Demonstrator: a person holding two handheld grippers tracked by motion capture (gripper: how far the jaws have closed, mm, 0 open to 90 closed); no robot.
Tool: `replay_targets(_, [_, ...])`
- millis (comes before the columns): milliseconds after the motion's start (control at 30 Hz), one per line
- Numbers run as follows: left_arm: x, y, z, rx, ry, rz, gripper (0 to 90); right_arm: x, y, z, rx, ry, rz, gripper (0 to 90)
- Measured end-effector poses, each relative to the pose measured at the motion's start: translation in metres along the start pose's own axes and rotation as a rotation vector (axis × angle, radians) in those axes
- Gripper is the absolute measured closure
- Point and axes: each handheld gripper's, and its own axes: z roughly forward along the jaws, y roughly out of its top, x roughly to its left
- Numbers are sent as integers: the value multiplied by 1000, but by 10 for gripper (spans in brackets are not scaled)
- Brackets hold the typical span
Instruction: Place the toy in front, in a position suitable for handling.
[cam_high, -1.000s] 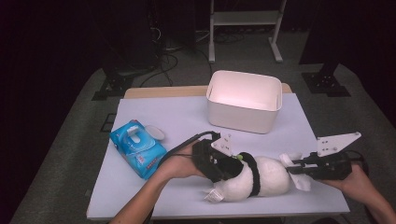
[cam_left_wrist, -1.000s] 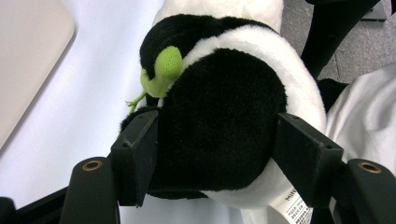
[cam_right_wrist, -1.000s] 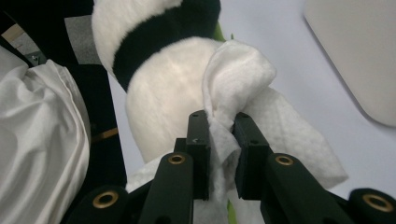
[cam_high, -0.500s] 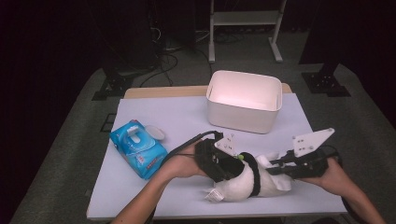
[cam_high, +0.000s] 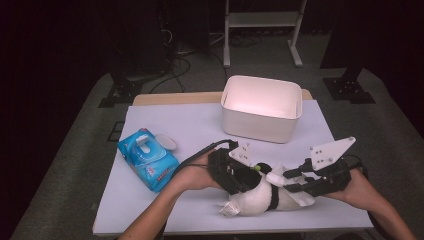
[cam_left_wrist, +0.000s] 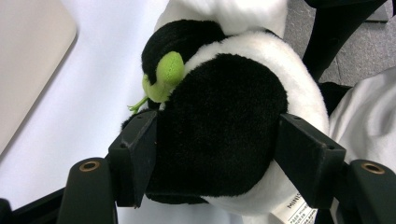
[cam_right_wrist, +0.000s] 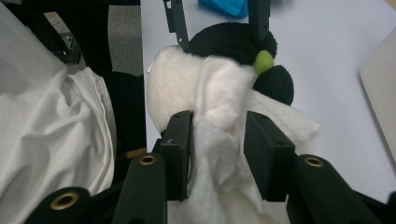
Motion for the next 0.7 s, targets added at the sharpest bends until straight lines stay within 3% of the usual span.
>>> replay_targets(267, [0, 0, 0, 3, 2, 6, 312, -8, 0, 3, 11, -8, 11, 543])
replay_targets(433, [-1, 1, 0, 6, 7, 10, 312, -16, 4, 17, 43, 9, 20, 543])
replay_targets(567, [-2, 2, 0, 14, 8, 11, 311, -20, 9, 38, 98, 31, 38, 602])
replay_targets(700, [-1, 0, 0, 9, 6, 11, 311, -20, 11, 42, 103, 27, 18, 710])
